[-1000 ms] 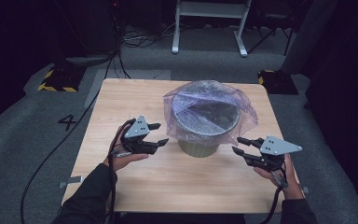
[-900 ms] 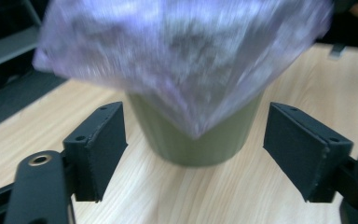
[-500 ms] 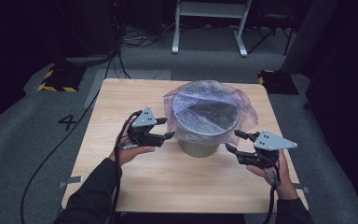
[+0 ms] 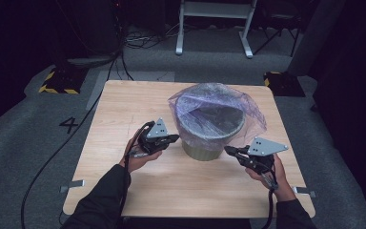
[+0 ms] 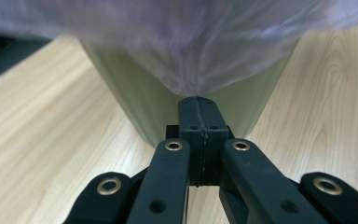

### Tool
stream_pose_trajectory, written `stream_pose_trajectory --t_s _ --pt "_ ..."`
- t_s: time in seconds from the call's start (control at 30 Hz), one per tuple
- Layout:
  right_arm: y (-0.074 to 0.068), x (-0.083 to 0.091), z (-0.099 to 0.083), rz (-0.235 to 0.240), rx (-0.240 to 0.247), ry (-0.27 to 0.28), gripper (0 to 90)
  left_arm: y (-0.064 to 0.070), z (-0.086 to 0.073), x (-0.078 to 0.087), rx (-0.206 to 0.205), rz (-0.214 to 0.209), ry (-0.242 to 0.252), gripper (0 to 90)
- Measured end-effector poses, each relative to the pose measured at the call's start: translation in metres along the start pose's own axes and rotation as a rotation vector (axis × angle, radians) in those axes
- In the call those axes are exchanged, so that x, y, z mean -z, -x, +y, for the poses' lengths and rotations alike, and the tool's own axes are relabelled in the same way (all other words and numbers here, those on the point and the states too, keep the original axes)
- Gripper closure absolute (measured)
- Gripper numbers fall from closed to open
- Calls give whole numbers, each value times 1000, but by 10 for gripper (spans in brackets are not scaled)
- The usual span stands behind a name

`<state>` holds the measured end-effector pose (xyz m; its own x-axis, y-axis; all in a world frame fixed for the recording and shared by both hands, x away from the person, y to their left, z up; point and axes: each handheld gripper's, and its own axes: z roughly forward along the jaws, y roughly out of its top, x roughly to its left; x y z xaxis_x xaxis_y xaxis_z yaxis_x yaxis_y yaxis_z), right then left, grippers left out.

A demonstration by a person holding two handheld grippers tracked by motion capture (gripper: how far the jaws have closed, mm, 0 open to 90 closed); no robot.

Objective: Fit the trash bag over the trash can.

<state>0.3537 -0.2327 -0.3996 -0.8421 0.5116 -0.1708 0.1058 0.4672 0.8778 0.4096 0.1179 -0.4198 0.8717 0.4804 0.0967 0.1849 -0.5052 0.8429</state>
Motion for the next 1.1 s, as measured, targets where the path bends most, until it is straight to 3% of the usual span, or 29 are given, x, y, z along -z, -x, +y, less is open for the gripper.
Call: stream_pose_trajectory --t_s 0.13,0.27,0.37,0.47,0.5,0.53,0.57,0.6,0.63,0.7,0.73,0.8,0.83,0.87,0.9,0.93,1.07,1.1 --pt "4 1 -6 -8 -35 13 900 -4 -8 -2 21 -1 -2 900" --pt "2 4 -9 -7 -23 8 900 -5 -13 0 25 7 -15 899" --pt "4 -5 -17 0 -38 -28 900 -5 -18 -3 28 16 -41 899" --pt "6 -15 -29 8 -69 -47 900 -7 -21 -1 39 26 -31 874" --pt "6 -15 -29 8 -69 -47 900 -7 -21 -1 39 26 -31 728" --pt "6 -16 -31 7 -76 -52 900 -8 -20 1 48 29 -21 728" --pt "6 -17 -33 -1 -79 -54 900 -8 -20 5 59 21 -3 496" --pt "5 -17 -33 -7 -80 -47 900 -8 -19 14 80 9 37 424" --pt "5 -17 -33 -7 -80 -47 900 -8 -19 14 80 9 37 350" --pt "3 -13 -28 -23 -64 -27 831 -6 -14 30 101 13 107 237" --pt "1 -12 -25 -30 -51 -19 797 -6 -14 30 101 13 107 191" --pt "-3 -8 -20 -29 -34 -5 698 -5 -8 40 114 9 157 164" --pt "-5 -6 -16 -26 -21 -2 621 -4 -1 48 119 -4 204 159" --pt "-7 -3 -13 -19 -12 0 578 -4 -1 48 119 -4 204 155" --pt "-9 0 -9 -9 2 2 535 -4 6 54 116 -26 235 154" --pt "-9 0 -9 -9 2 2 535 -4 6 54 116 -26 235 154" --pt "-13 23 6 -43 34 55 374 -5 19 58 104 -40 254 154" --pt "-11 37 14 -66 34 97 343 -5 21 56 101 -40 242 171"
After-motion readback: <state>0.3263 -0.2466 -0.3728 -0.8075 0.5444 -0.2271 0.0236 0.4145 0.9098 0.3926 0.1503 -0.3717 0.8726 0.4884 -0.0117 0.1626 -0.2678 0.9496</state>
